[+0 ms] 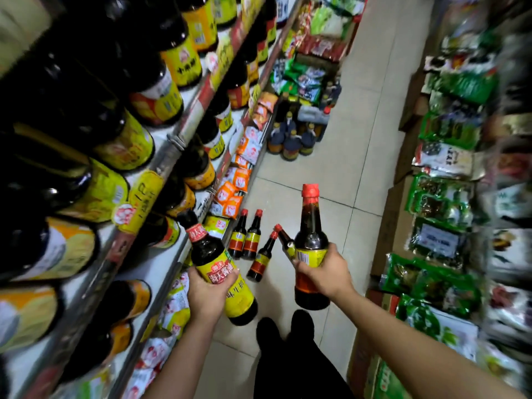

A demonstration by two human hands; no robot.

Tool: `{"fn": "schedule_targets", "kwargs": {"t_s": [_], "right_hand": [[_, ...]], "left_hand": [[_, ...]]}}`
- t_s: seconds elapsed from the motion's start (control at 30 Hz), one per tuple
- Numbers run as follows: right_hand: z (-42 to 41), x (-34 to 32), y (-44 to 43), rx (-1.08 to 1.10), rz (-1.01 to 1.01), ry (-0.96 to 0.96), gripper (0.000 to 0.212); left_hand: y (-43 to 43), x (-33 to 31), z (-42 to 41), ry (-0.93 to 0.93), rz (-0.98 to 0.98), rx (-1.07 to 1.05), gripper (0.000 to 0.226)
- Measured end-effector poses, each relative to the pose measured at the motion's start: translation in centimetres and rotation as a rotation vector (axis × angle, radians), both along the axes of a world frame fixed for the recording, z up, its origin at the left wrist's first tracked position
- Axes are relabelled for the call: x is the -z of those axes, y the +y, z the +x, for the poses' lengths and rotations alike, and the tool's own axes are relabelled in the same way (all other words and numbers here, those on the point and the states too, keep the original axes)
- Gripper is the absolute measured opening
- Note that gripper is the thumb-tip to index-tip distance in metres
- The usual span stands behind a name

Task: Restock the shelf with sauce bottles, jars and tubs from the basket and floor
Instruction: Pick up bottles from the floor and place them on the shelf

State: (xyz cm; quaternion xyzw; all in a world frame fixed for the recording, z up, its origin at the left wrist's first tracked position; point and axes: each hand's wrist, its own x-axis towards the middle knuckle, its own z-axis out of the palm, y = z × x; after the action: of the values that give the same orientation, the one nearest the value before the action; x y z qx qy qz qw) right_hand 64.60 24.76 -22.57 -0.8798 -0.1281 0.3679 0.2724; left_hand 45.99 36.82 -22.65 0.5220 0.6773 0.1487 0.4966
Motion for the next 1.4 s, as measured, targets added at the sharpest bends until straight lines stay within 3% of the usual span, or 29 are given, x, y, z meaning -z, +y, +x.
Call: {"fn": "schedule_targets", "kwargs": {"t_s": [0.6,1.07,1.4], "right_hand": [[0.0,-14.0,-2.5,-0.022,0.167,-0.144,0.066],[0.7,-19.7,0.5,-0.103,0.381,-0.22,0.068],[0.7,-21.3,2.4,-0.297,0.507,-0.167,0.065]], "left_hand": [[-0.1,-15.1,-2.3,-0.178,0.178,0.012,0.058],[1.2,-21.2,-2.8,-0.321,0.301,0.024,0.065],[-0.6,-23.5,-4.4,-0.276,0.369,-0.064,0.082]]}}
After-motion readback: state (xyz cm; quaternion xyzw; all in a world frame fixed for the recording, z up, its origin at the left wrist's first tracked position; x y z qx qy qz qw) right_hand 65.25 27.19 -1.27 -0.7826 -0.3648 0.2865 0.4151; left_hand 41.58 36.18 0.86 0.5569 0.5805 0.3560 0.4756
